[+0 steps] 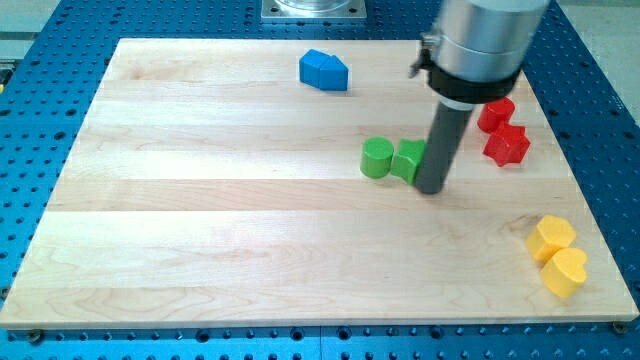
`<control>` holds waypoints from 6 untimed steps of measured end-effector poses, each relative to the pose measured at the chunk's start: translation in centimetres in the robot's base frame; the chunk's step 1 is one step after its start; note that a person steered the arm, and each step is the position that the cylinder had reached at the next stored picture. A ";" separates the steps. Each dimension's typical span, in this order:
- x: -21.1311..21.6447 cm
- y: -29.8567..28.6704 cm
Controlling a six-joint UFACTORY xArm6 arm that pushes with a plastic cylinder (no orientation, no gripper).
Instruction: Push the green blocks to the center of the board
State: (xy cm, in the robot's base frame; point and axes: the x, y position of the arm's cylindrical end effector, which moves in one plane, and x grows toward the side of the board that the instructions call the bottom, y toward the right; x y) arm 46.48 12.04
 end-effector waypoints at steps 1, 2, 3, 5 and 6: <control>1.8 -0.4; 0.0 3.4; -3.4 3.4; -3.9 -3.8; -0.3 1.0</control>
